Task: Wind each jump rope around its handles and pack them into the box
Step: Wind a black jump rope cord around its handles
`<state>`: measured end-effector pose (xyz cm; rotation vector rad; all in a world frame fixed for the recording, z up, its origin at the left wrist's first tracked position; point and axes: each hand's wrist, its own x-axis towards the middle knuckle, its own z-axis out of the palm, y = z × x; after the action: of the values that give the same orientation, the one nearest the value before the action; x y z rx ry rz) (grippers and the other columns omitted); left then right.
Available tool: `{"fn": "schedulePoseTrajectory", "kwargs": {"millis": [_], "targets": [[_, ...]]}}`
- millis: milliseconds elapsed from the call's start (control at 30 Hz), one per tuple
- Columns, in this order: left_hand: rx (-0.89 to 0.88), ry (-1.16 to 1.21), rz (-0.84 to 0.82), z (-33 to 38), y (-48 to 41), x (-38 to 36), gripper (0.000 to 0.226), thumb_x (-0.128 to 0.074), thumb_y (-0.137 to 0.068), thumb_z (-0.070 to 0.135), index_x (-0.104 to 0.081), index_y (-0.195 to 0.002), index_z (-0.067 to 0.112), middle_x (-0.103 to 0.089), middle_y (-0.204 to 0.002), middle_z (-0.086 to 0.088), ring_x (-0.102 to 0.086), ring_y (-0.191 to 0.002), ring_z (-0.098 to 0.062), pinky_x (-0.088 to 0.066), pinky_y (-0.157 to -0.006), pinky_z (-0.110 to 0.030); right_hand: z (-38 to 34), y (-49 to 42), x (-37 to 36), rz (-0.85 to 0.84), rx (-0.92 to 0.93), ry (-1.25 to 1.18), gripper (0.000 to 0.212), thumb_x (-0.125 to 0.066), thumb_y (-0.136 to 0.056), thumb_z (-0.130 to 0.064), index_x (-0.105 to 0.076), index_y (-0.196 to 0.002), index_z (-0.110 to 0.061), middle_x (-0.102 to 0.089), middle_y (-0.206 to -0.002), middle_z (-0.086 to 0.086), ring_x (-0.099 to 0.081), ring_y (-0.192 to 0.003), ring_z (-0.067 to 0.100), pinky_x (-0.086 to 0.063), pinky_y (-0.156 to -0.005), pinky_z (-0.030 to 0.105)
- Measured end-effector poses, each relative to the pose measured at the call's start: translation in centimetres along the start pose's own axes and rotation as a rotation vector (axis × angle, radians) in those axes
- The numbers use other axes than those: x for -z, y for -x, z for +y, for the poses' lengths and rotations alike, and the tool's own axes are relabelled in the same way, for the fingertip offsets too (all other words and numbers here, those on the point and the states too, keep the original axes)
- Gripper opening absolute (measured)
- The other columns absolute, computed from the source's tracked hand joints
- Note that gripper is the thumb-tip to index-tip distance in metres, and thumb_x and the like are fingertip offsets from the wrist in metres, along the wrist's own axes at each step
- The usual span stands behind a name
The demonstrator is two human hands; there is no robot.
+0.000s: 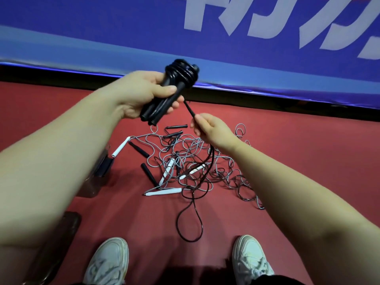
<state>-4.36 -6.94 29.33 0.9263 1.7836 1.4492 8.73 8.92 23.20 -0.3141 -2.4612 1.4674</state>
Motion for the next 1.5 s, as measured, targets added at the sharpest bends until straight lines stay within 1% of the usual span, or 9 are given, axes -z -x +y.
{"fn": "schedulePoseTrajectory", "kwargs": {"millis": [200,367,500,700,833,933,1000,1167,1500], "targets": [[0.041,0.015,0.068,-0.9,1.1,0.0,0.023,-0.046,-0.095,-0.003,-0.058,-0.107,0.012,-0.065,-0.087,-0.011,-0.068,-0.06,-0.01,-0.056,-0.06,-0.023,-0.3,1.1,1.7,-0.148,-0.061,0.331,0.034,-0.038,-0.1,-0.035,-0.066,-0.101,-0.015,-0.043,-0.049,-0.012,-0.04,-0.045,0.0,-0.032,-0.051,0.013],[0.032,0.009,0.036,-0.9,1.5,-0.5,0.04,-0.049,-0.092,-0.006,-0.054,-0.124,0.016,-0.063,-0.105,-0.003,-0.071,-0.072,-0.014,-0.059,-0.063,-0.025,-0.6,1.1,2.7,-0.286,-0.161,0.378,0.032,-0.037,-0.102,-0.029,-0.064,-0.104,-0.011,-0.051,-0.065,-0.003,-0.056,-0.062,0.011,-0.048,-0.073,0.029],[0.032,0.124,-0.001,-0.6,1.5,-0.8,0.034,-0.048,-0.092,-0.007,-0.058,-0.116,0.014,-0.067,-0.091,-0.002,-0.071,-0.073,-0.017,-0.058,-0.06,-0.024,-0.4,0.9,2.0,-0.359,-0.218,0.217,0.025,-0.026,-0.104,-0.017,-0.048,-0.114,-0.008,-0.061,-0.071,0.006,-0.063,-0.06,0.012,-0.051,-0.062,0.02],[0.07,0.142,-0.082,0.1,1.1,-1.5,0.025,-0.047,-0.093,-0.005,-0.059,-0.108,0.011,-0.064,-0.087,-0.007,-0.071,-0.072,-0.017,-0.059,-0.061,-0.025,0.6,0.0,1.8,-0.267,-0.133,0.155,0.042,-0.043,-0.096,-0.003,-0.04,-0.137,-0.01,-0.05,-0.135,0.004,-0.046,-0.126,0.013,-0.036,-0.101,0.018],[0.065,0.121,-0.07,0.3,0.8,-2.0,0.027,-0.047,-0.093,-0.005,-0.059,-0.111,0.012,-0.064,-0.091,-0.008,-0.07,-0.07,-0.016,-0.059,-0.06,-0.025,-0.4,-0.1,0.3,-0.272,-0.131,-0.331,0.018,-0.043,-0.099,-0.016,-0.053,-0.114,-0.015,-0.063,-0.092,-0.002,-0.063,-0.09,0.01,-0.046,-0.081,0.02],[0.052,0.059,0.02,0.2,0.7,-1.7,0.03,-0.047,-0.093,-0.005,-0.057,-0.114,0.014,-0.064,-0.096,-0.007,-0.07,-0.068,-0.013,-0.057,-0.063,-0.025,-0.9,-0.1,-1.0,-0.203,-0.173,-0.441,0.027,-0.033,-0.103,-0.027,-0.055,-0.092,-0.016,-0.041,-0.058,-0.009,-0.041,-0.05,0.007,-0.036,-0.054,0.021],[0.038,-0.023,0.083,-0.4,0.7,-1.5,0.034,-0.048,-0.093,-0.006,-0.055,-0.118,0.016,-0.064,-0.101,-0.005,-0.069,-0.071,-0.015,-0.057,-0.064,-0.026,-1.5,-0.3,-1.5,-0.094,-0.124,-0.183,0.029,-0.035,-0.103,-0.028,-0.059,-0.097,-0.013,-0.041,-0.06,-0.008,-0.036,-0.049,0.007,-0.029,-0.051,0.022],[0.047,-0.105,0.176,-1.2,0.4,-1.9,0.038,-0.05,-0.093,-0.005,-0.053,-0.125,0.016,-0.063,-0.11,-0.007,-0.067,-0.075,-0.018,-0.056,-0.073,-0.033,-2.3,-0.2,-2.2,0.113,0.087,0.96,0.031,-0.035,-0.101,-0.022,-0.05,-0.126,-0.011,-0.062,-0.107,0.013,-0.058,-0.094,0.034,-0.037,-0.066,0.033],[0.107,-0.009,0.33,-0.6,-0.6,-2.0,0.026,-0.052,-0.093,-0.002,-0.054,-0.117,0.01,-0.062,-0.092,-0.008,-0.066,-0.071,-0.02,-0.055,-0.065,-0.032,-3.2,0.0,0.2,0.284,0.36,1.358,0.038,-0.049,-0.085,-0.003,-0.059,-0.12,-0.014,-0.061,-0.098,0.008,-0.061,-0.082,0.033,-0.029,-0.052,0.028]]}}
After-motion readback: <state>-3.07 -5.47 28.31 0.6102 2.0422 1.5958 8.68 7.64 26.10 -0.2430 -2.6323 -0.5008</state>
